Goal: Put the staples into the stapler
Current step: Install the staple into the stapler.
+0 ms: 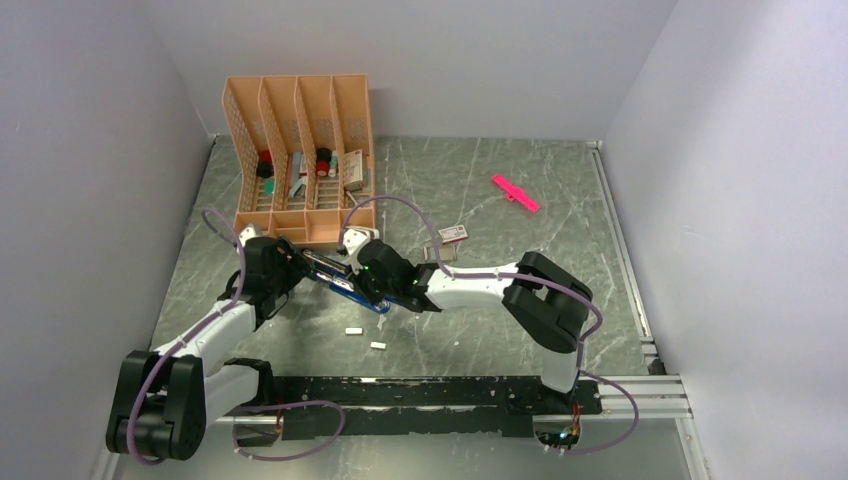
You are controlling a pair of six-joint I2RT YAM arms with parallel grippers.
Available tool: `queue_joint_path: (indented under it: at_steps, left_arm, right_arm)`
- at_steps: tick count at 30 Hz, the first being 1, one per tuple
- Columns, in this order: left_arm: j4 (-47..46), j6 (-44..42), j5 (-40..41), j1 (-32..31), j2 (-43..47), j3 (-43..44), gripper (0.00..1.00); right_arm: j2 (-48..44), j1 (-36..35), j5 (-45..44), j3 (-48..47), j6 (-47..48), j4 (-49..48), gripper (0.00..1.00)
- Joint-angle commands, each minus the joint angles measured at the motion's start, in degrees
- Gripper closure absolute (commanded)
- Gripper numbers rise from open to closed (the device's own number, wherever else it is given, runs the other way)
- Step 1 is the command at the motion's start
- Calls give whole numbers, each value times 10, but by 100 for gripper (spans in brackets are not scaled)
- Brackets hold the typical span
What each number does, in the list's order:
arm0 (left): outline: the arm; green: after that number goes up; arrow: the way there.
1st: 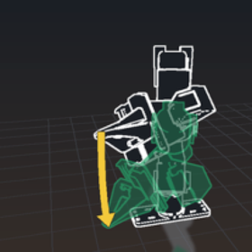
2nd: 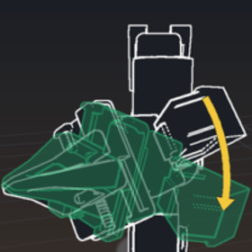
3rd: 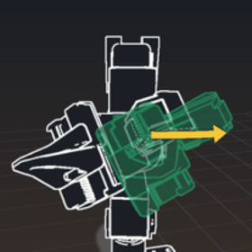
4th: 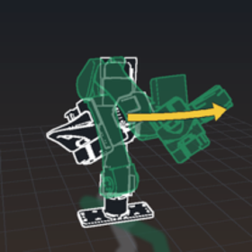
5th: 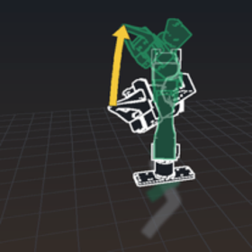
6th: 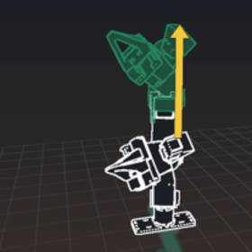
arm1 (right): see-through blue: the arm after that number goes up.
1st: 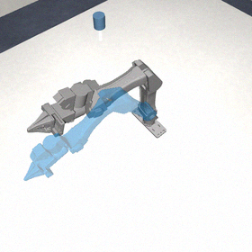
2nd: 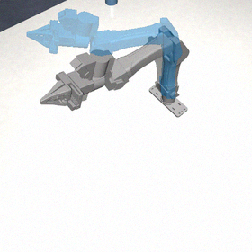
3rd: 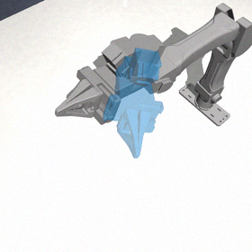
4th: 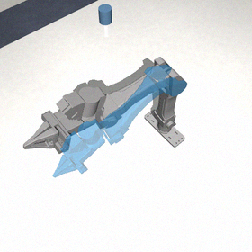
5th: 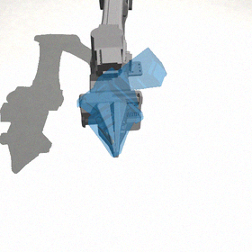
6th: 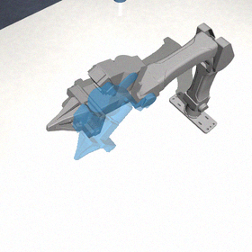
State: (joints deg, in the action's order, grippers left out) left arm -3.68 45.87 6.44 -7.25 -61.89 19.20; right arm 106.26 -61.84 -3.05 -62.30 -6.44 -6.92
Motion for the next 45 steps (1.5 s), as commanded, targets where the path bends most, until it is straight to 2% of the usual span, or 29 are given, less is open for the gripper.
queue_joint_path:
  at_steps: [1,29,45]
  left_arm:
    - [-22,-7,10,-5,-1,-4,24]
    - [-23,-5,13,-5,-2,-4,24]
    - [-27,-5,10,-5,-3,-5,24]
  right_arm:
    - [8,-1,-4,-12,-7,13,100]
    - [17,-1,3,-22,-18,67,100]
    - [-44,-1,-10,15,11,-28,100]
